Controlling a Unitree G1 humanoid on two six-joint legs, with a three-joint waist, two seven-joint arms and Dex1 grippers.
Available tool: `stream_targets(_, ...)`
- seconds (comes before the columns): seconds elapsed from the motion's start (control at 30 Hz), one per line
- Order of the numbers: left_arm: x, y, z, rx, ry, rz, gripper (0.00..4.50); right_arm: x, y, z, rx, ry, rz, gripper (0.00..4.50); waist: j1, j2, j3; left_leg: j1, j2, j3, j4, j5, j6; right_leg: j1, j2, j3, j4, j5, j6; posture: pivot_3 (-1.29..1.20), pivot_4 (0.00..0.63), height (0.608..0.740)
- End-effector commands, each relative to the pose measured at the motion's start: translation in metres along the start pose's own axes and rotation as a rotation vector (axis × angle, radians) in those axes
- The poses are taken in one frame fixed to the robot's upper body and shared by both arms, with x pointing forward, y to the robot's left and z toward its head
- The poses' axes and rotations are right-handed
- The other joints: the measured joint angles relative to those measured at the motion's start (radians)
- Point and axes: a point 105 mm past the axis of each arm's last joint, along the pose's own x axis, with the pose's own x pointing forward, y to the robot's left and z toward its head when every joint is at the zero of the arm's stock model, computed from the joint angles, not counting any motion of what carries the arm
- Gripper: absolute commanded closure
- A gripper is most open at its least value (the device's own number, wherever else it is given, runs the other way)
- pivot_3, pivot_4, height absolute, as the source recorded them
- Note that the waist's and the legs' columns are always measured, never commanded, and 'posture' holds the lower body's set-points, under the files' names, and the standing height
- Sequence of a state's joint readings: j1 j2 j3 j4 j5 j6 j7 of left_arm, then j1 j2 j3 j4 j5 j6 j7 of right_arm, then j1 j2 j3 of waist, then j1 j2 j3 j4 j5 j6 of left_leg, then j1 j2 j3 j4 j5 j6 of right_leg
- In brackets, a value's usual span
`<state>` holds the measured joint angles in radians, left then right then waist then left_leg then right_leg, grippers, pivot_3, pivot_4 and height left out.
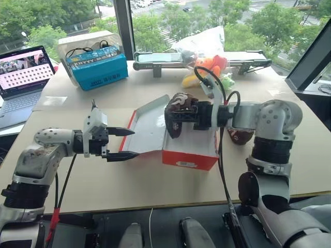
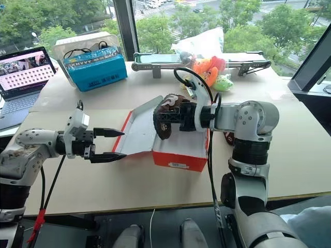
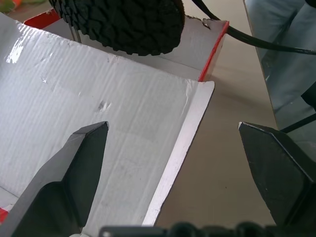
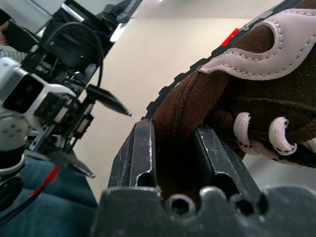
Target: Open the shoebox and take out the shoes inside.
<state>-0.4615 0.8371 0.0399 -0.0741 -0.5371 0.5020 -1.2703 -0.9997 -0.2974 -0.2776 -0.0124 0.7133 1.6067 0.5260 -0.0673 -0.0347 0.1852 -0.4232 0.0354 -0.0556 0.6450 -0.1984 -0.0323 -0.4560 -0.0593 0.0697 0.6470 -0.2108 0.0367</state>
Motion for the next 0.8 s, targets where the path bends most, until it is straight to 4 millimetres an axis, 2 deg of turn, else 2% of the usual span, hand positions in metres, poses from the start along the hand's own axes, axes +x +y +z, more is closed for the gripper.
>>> stream_targets(0.03,-0.001,-0.001,0.009,0.039,-0.007,-0.008,0.0,-0.025,0.008,0.022,-0.084,-0.071,-0.016,3.81,0.0,0.0,0.0,0.0,0.0,0.0,0.0,0.0,0.0,0.0,0.0,0.0,0.0,0.0,0.0,0.0,0.15,0.706)
stream_targets(0.13,-0.001,-0.002,0.008,0.035,-0.006,-0.008,0.0,-0.059,-0.002,0.052,-0.188,-0.133,-0.195,3.81,0.003,0.002,0.002,0.0,0.0,0.0,0.0,0.0,0.0,0.0,0.0,0.0,0.0,0.0,0.0,0.0,0.15,0.706)
stream_targets(0.23,-0.001,-0.003,0.007,0.032,-0.008,-0.008,0.0,-0.087,-0.007,0.074,-0.231,-0.186,-0.319,3.81,0.007,0.004,0.004,-0.001,-0.001,0.001,0.0,0.0,0.0,-0.001,-0.001,0.0,-0.001,0.0,0.0,0.0,0.15,0.706)
stream_targets(0.4,0.0,-0.004,0.005,0.027,-0.012,-0.008,0.0,-0.126,-0.012,0.087,-0.285,-0.2,-0.485,3.81,-0.002,0.004,0.004,0.0,0.0,0.001,0.0,0.0,0.0,0.0,0.0,0.001,-0.001,-0.001,0.001,0.0,0.15,0.706)
stream_targets(0.47,0.001,-0.004,0.006,0.026,-0.014,-0.01,0.0,-0.14,-0.029,0.082,-0.302,-0.152,-0.602,3.81,-0.001,0.004,0.004,0.0,0.0,0.002,0.0,0.0,0.0,-0.001,0.0,0.001,-0.001,-0.001,0.001,0.0,0.15,0.706)
stream_targets(0.6,0.003,-0.005,0.005,0.027,-0.018,-0.016,0.0,-0.173,-0.087,0.055,-0.392,0.069,-0.915,3.81,0.003,0.004,0.004,0.0,0.0,0.002,0.0,0.0,0.0,0.0,0.0,0.001,-0.001,-0.003,0.004,0.0,0.15,0.706)
stream_targets(0.8,0.006,-0.006,0.006,0.024,-0.023,-0.02,0.0,-0.203,-0.148,0.013,-0.503,0.402,-1.093,3.81,-0.005,0.006,0.005,0.0,0.0,0.004,0.002,0.0,0.0,0.0,0.0,0.004,-0.001,-0.004,0.006,0.0,0.15,0.706)
